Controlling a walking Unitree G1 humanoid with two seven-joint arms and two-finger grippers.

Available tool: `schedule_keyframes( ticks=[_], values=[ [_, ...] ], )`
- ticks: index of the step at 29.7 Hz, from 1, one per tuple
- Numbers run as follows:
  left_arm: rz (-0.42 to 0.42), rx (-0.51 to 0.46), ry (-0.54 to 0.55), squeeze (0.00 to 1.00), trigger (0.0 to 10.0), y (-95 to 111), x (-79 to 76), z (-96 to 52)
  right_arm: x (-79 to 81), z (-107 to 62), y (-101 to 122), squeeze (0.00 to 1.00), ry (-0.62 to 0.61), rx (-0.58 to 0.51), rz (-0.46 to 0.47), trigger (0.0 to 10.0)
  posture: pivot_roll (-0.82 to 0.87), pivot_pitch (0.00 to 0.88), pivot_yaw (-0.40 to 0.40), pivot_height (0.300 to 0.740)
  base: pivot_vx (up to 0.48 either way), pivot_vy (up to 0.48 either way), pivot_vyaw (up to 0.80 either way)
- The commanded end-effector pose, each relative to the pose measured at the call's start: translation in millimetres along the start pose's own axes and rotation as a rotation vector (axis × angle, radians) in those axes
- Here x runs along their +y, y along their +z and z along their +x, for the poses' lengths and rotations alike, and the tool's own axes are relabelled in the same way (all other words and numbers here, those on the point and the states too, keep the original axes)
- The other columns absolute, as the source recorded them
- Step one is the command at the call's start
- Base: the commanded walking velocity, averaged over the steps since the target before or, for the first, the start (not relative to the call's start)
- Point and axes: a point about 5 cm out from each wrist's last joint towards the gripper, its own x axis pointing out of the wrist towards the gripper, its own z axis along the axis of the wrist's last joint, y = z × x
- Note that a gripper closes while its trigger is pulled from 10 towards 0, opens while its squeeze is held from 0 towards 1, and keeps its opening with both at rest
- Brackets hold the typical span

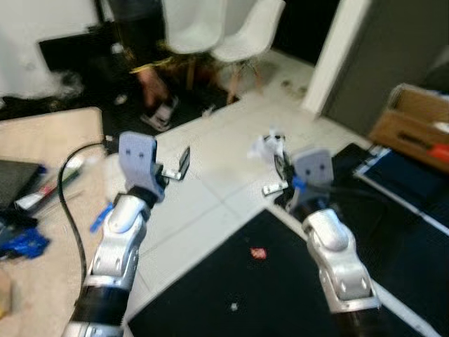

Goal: Picking trash to rubbish bin

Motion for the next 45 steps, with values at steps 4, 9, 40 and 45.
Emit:
schedule_keyframes(
  ticks=[4,9,40,45],
  values=[
    [0.003,0.008,0.015,0.00,10.0,-3,2.8,-3.8,2.8,-2.3,-2,0.00,0.008,0.006,-0.002,10.0,-0.10,0.093,0.010,0.740,0.000,0.000,-0.80],
    [0.004,0.007,0.010,0.00,10.0,-1,2.4,-3.2,3.4,0.3,3,0.00,0.013,-0.005,0.001,10.0,-0.10,0.100,0.004,0.740,0.000,0.000,-0.80],
    [0.000,0.031,0.052,0.00,10.0,-4,8.2,-7.6,7.8,8.0,5,0.00,0.046,-0.017,0.026,10.0,-0.09,0.108,-0.012,0.740,0.000,0.000,-0.77],
    [-0.004,0.033,0.057,0.00,10.0,-5,7.5,-7.7,19.0,6.9,-3,0.00,0.121,0.030,0.021,10.0,-0.09,0.110,-0.016,0.740,0.000,0.000,-0.09]
  ],
)
